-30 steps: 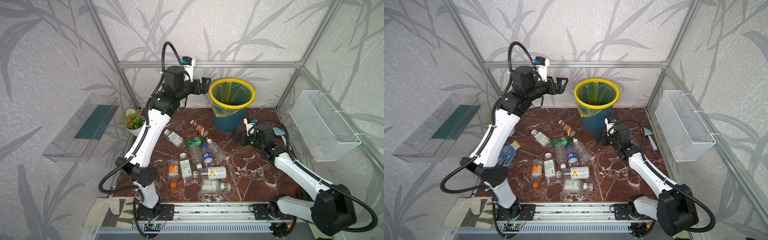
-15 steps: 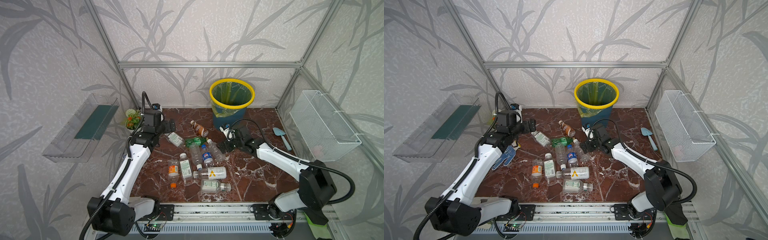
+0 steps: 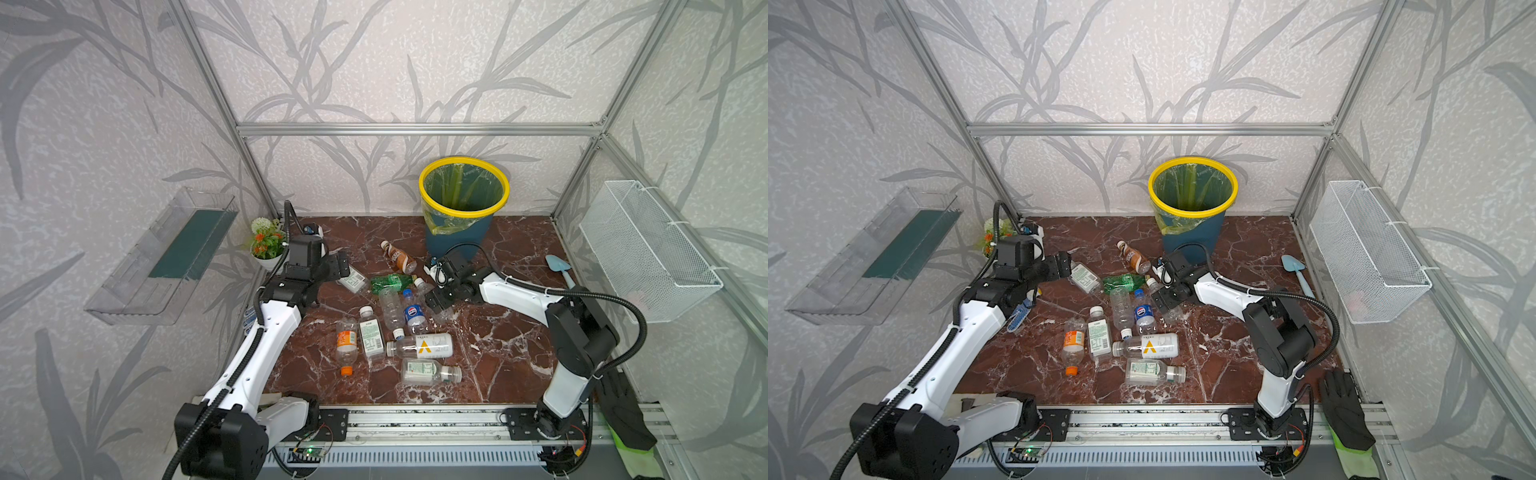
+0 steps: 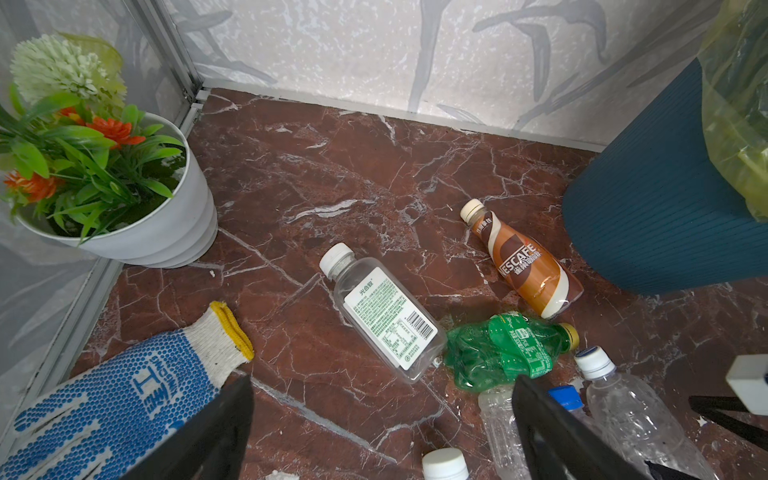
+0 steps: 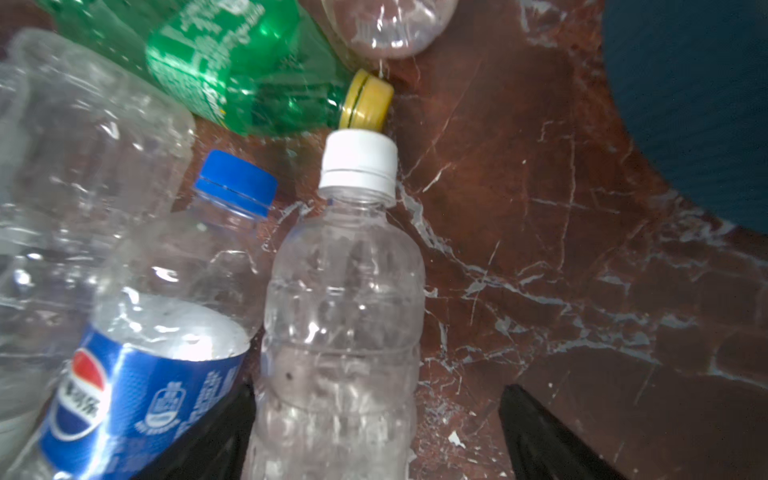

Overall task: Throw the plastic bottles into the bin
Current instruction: 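Grasp the white-capped clear bottle with the right gripper while the left arm lowers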

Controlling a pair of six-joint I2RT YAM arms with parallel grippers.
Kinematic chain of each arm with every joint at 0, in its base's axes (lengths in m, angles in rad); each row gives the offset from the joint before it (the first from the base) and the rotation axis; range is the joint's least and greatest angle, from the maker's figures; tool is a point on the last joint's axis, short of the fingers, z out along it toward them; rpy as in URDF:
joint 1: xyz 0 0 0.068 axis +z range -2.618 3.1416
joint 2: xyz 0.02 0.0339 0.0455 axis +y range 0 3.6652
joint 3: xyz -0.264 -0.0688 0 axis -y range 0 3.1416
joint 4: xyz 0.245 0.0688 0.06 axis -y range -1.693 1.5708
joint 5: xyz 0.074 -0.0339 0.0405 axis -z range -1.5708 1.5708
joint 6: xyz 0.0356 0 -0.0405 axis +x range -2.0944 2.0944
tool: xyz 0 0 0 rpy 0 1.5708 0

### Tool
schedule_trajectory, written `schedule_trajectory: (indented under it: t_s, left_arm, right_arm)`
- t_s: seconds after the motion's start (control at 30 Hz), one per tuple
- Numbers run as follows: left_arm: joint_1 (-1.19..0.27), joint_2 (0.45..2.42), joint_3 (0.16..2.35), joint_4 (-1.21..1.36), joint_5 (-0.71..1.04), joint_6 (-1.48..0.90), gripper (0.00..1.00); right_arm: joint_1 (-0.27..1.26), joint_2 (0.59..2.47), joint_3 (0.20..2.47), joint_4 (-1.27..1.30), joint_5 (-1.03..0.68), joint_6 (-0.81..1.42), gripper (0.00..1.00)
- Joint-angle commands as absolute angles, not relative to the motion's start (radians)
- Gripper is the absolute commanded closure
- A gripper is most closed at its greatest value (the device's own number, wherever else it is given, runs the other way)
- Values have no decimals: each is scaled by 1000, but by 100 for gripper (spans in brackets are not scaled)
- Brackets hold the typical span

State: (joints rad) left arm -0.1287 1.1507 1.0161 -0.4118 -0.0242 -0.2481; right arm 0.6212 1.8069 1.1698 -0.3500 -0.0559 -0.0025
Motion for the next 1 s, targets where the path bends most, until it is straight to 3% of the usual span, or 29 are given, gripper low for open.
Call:
schedule_trajectory:
  t_s: [0.0,0.17,0.6,0.97]
  left_arm:
    - [-119,1154,1019,-399,1,-268,4]
    - [-117,1158,1019,-400,8,-273,5]
    - [-114,1164,1019,-403,10,-270,5]
    - [-114,1163,1019,-405,16,-274,6]
  right_arm:
    - [632,1831,1201,-382,-38,15,8]
    - [639,1872,1209,-368,-31,24,11]
    - [638,1836,1167,-346,-16,-15,43]
    - [632,1602,1104,-350,77,-9,49]
